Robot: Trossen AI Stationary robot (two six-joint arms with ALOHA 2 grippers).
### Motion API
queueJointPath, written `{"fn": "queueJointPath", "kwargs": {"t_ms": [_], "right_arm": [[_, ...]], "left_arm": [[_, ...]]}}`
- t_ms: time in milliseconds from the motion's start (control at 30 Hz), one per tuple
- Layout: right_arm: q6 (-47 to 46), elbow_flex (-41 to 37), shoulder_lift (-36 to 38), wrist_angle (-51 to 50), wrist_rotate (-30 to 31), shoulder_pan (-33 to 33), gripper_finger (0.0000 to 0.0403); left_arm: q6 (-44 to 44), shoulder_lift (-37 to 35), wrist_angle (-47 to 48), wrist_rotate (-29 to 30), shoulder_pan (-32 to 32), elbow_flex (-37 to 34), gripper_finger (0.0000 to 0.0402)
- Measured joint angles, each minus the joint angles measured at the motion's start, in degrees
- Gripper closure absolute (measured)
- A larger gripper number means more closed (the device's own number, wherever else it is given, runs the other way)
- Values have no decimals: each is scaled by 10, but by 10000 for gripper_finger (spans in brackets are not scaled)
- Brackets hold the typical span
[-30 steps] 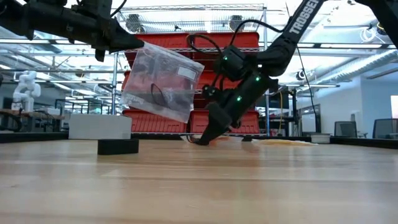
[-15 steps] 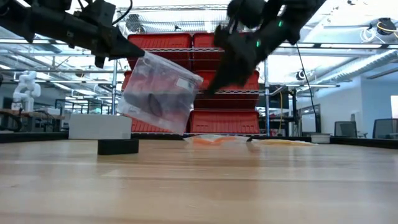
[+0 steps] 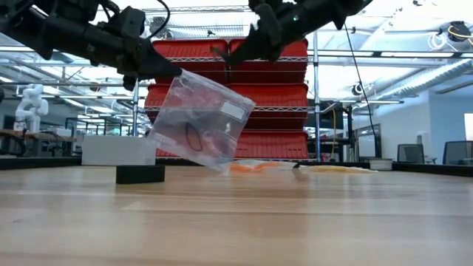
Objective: Sort rubber bands
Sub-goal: Put the top black rubber band into the left zip lock bag, then put the black rubber band into the left zip lock bag
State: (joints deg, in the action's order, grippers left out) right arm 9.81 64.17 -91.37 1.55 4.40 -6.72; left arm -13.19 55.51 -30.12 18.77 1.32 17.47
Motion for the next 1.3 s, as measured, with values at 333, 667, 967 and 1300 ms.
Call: {"fn": "queueJointPath", "kwargs": {"t_ms": [333,667,967,1300], "right_arm": [[20,81,-87,-78,0,-9,403],[2,156,-117,-188,-74,-11,374],[-15,200,-113,-248,-75,-11,239],[-39,225,-87,-342,-86,11,165]], "left_arm": [[1,0,-9,-9,-2,1,402],[2,0,-9,-15,-2,1,402],[-4,0,-11,-12,-2,1,402],[23,-5,-6,18,-2,0,402]]}}
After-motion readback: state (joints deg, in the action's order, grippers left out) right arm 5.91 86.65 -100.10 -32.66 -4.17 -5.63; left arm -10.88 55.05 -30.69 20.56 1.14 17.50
